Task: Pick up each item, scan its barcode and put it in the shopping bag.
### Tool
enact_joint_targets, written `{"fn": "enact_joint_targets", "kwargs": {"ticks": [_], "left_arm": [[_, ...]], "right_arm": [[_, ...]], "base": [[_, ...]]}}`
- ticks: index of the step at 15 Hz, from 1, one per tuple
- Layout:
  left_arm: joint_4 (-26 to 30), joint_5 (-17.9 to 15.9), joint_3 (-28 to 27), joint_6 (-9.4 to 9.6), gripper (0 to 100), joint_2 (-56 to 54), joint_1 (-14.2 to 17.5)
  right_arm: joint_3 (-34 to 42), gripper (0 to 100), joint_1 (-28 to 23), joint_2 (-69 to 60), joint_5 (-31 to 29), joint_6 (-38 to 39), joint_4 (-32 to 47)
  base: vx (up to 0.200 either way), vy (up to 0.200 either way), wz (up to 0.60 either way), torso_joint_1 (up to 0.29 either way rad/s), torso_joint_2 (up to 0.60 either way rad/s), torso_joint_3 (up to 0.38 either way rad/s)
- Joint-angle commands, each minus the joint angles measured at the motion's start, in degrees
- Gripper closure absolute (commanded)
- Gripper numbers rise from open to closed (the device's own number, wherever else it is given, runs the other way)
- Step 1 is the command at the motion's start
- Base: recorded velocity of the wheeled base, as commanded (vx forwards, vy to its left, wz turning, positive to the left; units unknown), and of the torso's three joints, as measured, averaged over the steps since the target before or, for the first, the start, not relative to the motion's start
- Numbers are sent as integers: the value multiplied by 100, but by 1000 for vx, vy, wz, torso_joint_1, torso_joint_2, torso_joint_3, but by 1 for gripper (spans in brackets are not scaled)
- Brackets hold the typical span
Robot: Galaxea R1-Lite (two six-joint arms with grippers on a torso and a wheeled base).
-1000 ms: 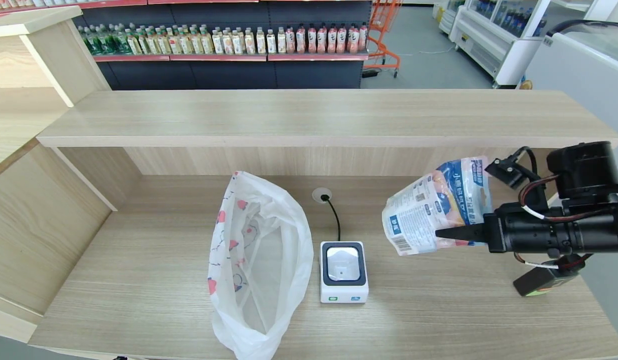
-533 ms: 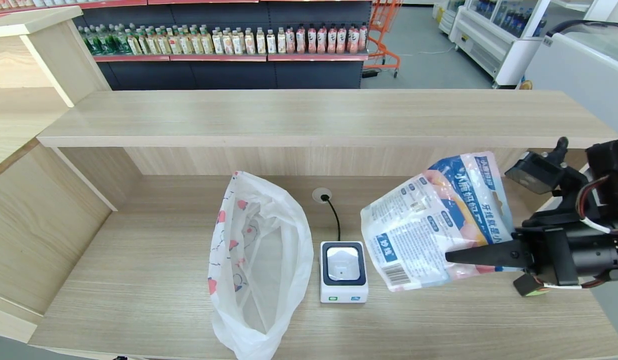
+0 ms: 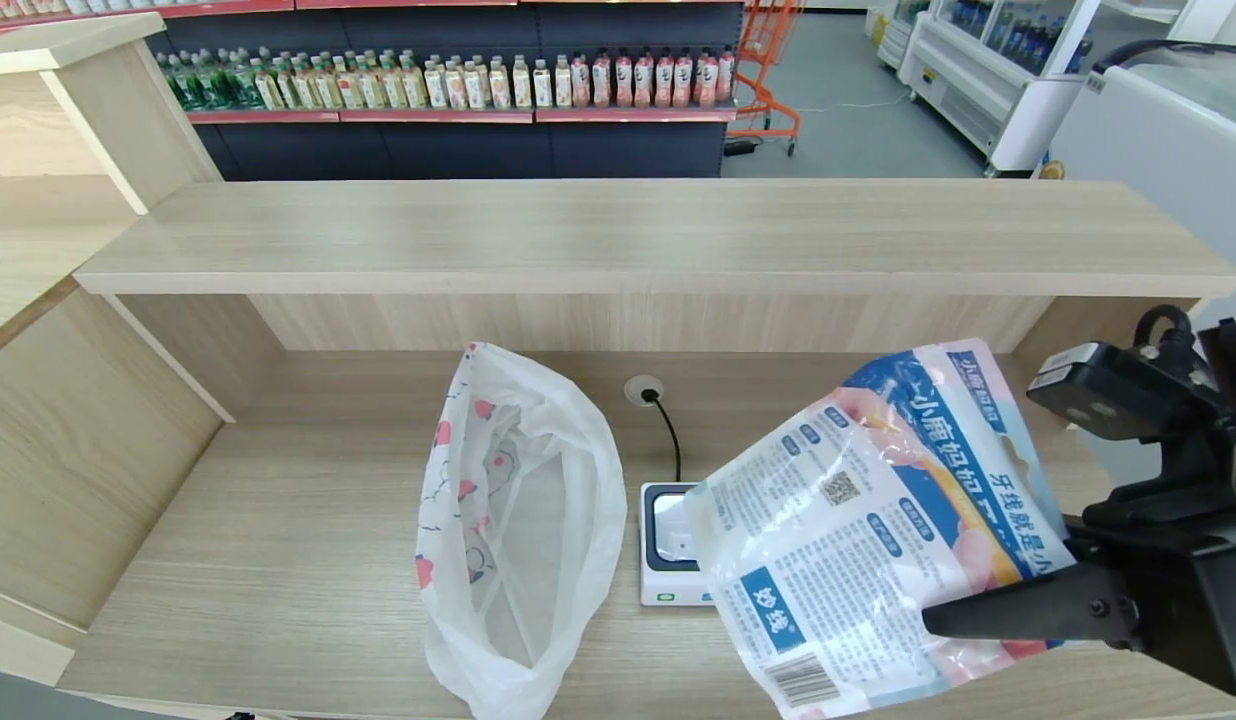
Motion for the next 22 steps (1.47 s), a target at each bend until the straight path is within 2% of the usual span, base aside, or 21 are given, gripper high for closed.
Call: {"fn": "enact_joint_targets", "kwargs": {"ticks": [1,22], "left_arm": [[-1,2,1,2,0,-2,0],[-1,2,10,2,0,-2,0]], "right_arm": [[81,100,60,-80,2,-4,-11],[187,100,104,-1,-25,-31,-29]], "base": [[0,0,0,0,0,0],[0,0,0,0,0,0]]}}
